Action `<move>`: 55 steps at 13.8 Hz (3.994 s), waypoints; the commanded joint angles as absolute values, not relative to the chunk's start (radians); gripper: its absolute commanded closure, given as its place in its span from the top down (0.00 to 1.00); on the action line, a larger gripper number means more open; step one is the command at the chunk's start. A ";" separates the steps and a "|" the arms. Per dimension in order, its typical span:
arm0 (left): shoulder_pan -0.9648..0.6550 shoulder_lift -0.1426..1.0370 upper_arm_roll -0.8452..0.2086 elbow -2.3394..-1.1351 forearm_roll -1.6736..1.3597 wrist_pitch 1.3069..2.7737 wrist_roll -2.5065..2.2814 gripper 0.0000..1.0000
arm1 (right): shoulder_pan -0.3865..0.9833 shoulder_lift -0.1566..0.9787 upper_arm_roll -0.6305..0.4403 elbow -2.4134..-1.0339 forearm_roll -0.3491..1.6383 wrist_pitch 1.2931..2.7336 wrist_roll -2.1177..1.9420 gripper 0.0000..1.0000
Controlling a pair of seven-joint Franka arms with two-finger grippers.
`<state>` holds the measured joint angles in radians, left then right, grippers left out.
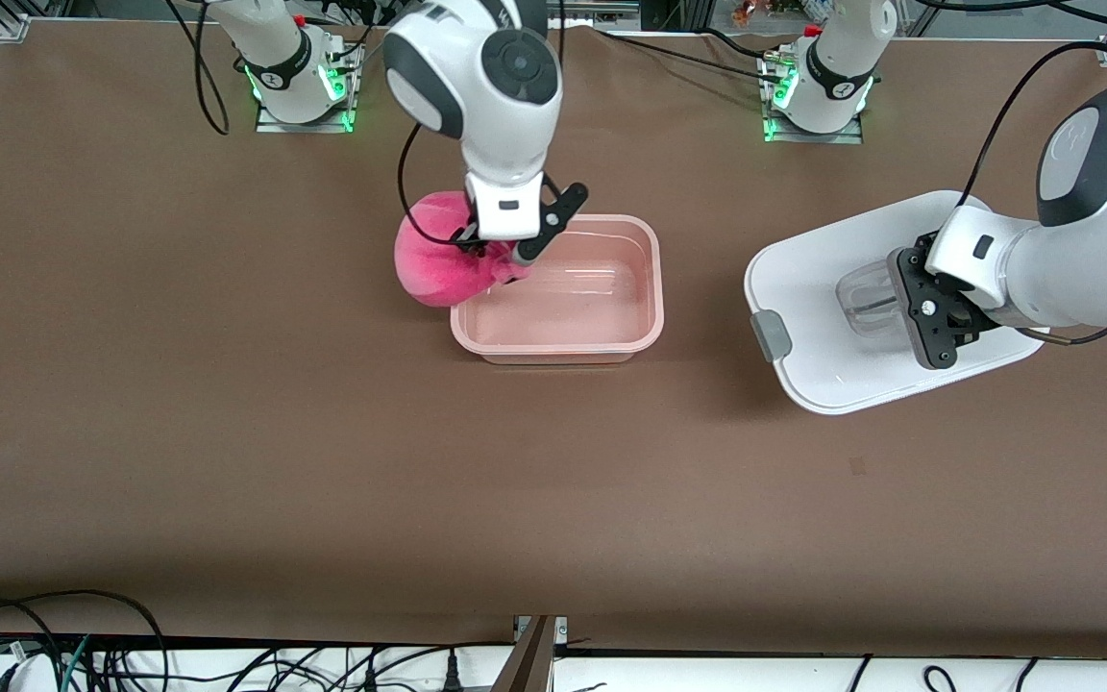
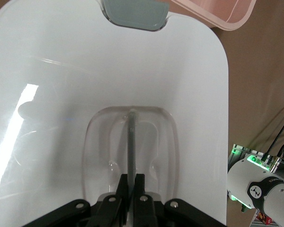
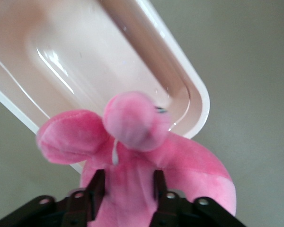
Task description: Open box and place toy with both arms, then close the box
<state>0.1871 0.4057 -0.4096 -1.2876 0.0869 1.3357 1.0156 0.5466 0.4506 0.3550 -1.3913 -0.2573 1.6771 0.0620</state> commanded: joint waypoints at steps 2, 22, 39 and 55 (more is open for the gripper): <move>0.196 0.399 -0.420 -1.289 0.112 1.338 1.040 0.00 | 0.584 0.457 0.353 -1.272 -0.264 1.640 0.242 1.00; -0.297 0.592 -0.426 -1.295 -0.048 1.666 0.766 0.00 | 0.079 0.420 0.028 -1.236 -0.062 1.514 0.223 1.00; -0.449 0.681 -0.422 -1.338 0.078 1.848 0.733 0.00 | -0.025 0.026 -0.032 -1.658 -0.046 1.546 0.040 1.00; -0.449 0.695 -0.419 -1.333 0.092 1.884 0.719 0.00 | -0.026 0.092 -0.041 -1.554 0.005 1.483 -0.064 1.00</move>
<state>-0.4446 0.6895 -0.4231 -1.3269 0.0546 1.8528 0.7265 -0.0231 0.0788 -0.0396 -1.5825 -0.0146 1.4998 -0.0457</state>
